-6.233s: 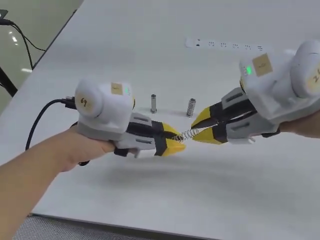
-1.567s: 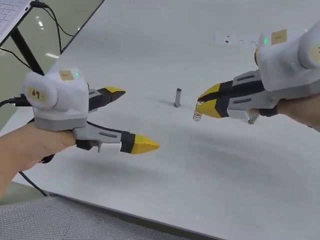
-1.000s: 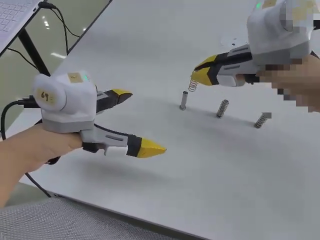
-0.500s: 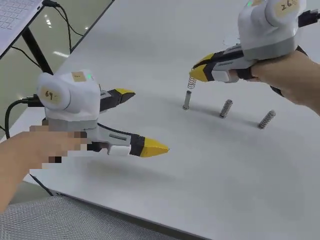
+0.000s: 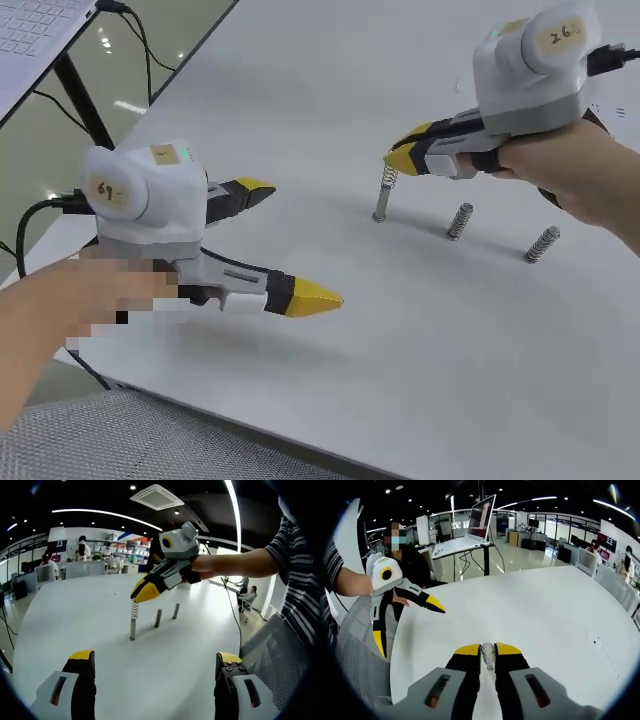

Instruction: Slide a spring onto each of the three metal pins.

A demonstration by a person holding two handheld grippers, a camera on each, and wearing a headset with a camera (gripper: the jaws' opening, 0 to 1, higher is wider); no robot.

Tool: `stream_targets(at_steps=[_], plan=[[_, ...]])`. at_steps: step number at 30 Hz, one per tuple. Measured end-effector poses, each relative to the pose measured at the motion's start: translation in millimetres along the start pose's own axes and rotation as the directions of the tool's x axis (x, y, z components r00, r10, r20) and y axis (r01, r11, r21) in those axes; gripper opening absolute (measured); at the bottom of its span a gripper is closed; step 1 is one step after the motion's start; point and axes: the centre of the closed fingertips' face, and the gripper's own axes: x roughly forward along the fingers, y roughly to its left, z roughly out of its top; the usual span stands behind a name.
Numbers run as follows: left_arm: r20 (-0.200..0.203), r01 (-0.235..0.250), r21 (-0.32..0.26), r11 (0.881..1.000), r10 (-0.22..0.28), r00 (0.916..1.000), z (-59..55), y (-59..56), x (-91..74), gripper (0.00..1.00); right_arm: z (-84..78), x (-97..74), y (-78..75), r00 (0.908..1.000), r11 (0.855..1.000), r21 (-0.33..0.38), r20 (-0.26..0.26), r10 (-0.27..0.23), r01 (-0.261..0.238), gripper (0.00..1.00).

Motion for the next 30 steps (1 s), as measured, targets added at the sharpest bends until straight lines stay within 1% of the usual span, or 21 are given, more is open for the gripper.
stream_targets(at_steps=[6,9,14,16,20,22,24,27,30], plan=[[-0.002,-0.001,-0.001,1.000,0.001,1.0000,-1.0,1.2,-0.3,0.98,-3.2,4.3,-0.7,1.0000,1.000,0.004,-0.007,-0.002,0.002,0.07],[-0.003,0.000,-0.002,1.000,0.000,1.0000,-0.5,1.9,-0.4,0.98,-8.7,9.6,-3.4,0.9999,1.000,0.011,-0.016,0.000,0.001,0.07],[0.009,0.001,0.002,1.000,-0.001,1.0000,4.6,1.7,-1.4,0.98,-16.1,15.7,-6.3,0.9994,1.000,0.030,-0.032,-0.008,0.009,0.07],[0.010,-0.001,0.008,1.000,0.000,1.0000,6.0,1.6,-1.9,0.98,-20.4,18.2,-7.2,0.9988,0.999,0.042,-0.047,-0.011,0.013,0.07],[-0.001,0.000,0.023,1.000,0.000,1.0000,5.5,2.1,-2.5,0.98,-30.5,23.9,-6.0,0.9967,0.999,0.035,-0.081,-0.012,0.014,0.07],[0.000,-0.002,0.023,1.000,0.002,1.0000,5.6,2.6,-2.9,0.98,-34.1,25.7,-6.0,0.9955,0.999,0.026,-0.093,-0.017,0.019,0.07],[0.000,-0.004,0.022,1.000,0.004,1.0000,5.4,2.9,-3.1,0.98,-37.6,27.7,-5.3,0.9945,0.999,0.033,-0.104,-0.016,0.020,0.07],[-0.001,-0.004,0.022,1.000,0.004,1.0000,5.5,2.4,-3.1,0.98,-44.7,29.9,-4.7,0.9906,0.999,0.030,-0.136,-0.021,0.025,0.07],[0.001,-0.002,0.022,1.000,0.002,1.0000,6.5,1.9,-3.3,0.97,-47.2,31.2,-3.4,0.9891,1.000,0.013,-0.145,-0.023,0.026,0.07]])
